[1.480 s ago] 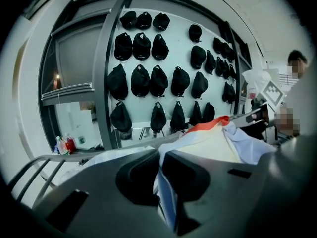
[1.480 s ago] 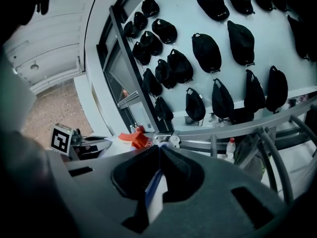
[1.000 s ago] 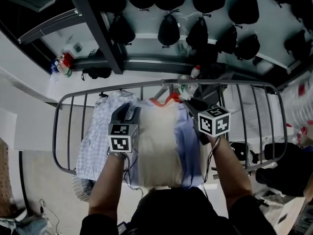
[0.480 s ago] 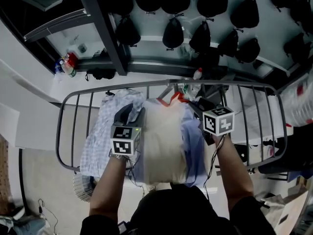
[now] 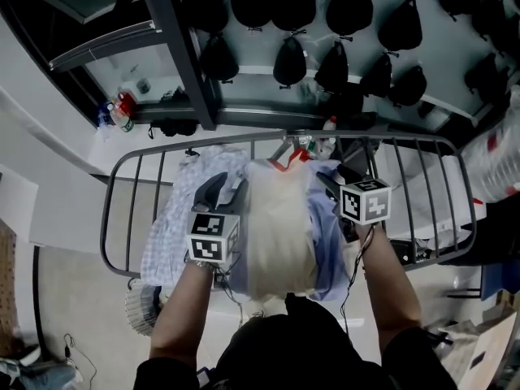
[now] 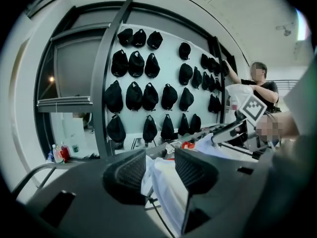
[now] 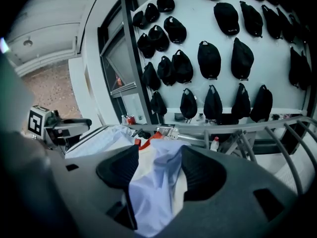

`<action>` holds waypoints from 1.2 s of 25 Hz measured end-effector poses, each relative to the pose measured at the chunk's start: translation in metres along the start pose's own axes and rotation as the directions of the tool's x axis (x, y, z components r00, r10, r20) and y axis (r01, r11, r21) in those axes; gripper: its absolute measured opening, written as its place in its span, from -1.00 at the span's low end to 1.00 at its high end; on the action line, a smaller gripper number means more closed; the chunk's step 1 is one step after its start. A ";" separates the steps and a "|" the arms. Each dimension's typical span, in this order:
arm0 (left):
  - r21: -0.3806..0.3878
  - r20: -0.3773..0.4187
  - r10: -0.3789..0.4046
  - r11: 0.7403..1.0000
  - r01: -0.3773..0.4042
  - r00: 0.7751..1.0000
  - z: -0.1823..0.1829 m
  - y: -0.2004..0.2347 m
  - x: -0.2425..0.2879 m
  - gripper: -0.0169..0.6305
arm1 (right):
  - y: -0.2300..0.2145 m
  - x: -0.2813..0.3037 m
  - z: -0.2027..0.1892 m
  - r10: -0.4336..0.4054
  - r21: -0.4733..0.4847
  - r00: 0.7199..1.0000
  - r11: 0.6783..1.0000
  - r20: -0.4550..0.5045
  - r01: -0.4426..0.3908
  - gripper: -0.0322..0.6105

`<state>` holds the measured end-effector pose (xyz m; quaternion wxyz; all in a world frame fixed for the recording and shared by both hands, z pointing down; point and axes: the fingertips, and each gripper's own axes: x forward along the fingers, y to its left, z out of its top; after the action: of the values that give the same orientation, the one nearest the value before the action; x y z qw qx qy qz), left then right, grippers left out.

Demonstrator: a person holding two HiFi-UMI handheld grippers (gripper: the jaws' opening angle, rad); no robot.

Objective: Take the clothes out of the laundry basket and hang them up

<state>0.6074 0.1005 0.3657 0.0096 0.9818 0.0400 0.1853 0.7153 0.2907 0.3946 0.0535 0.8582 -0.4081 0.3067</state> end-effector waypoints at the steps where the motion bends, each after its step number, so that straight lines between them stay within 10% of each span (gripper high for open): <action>1: 0.002 0.002 -0.001 1.000 0.001 1.000 0.000 -0.001 -0.005 -0.41 | 0.003 -0.004 0.000 -0.005 0.005 1.000 1.000 -0.005 0.005 -0.03; 14: 0.010 0.075 -0.018 1.000 0.018 0.997 0.009 -0.014 -0.055 -0.43 | 0.033 -0.035 -0.003 0.021 0.044 0.995 0.999 0.097 -0.026 -0.01; 17: 0.011 0.089 -0.024 1.000 0.024 0.996 0.012 -0.016 -0.067 -0.47 | 0.052 -0.051 0.009 0.051 0.021 0.985 0.998 0.167 -0.055 -0.29; 19: 0.012 0.100 -0.027 1.000 0.026 0.995 0.014 -0.017 -0.077 -0.57 | 0.067 -0.062 0.017 0.076 0.003 0.972 0.997 0.221 -0.078 -0.85; 30: -0.007 0.161 -0.006 1.000 0.008 0.987 0.014 -0.019 -0.139 -0.90 | 0.144 -0.114 0.023 0.171 -0.054 0.928 0.985 0.331 -0.163 -0.88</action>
<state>0.4824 0.1078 0.3015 0.0171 0.9934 0.0418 0.1056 0.5663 0.2641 0.2886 -0.0320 0.8593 -0.4865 0.1547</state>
